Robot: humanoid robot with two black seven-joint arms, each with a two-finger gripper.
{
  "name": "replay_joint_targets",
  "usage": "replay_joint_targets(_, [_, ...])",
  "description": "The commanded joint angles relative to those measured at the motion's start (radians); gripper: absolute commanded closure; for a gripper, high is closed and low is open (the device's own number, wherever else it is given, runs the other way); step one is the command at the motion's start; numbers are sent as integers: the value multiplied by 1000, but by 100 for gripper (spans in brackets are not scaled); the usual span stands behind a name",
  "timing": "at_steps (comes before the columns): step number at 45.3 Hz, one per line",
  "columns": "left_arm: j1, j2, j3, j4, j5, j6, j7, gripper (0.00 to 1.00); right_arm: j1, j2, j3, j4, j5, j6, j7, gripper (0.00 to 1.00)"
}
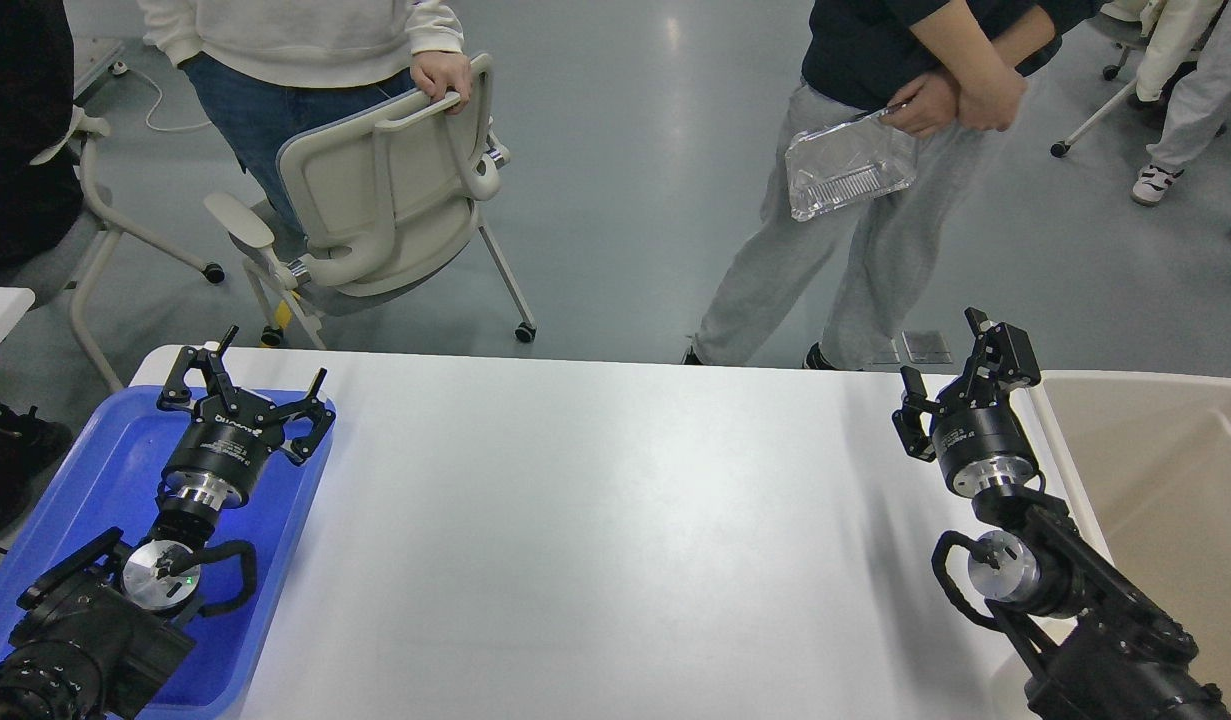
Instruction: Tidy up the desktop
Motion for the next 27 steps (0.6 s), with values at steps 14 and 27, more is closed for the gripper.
replay_joint_targets(14, [0,-1,0,0,0,0,0,0,13,-13,-17,10,0,-2,-16,0])
replay_joint_targets(27, [0,-1,0,0,0,0,0,0,217,-369,-423,235,66,35,-383,0])
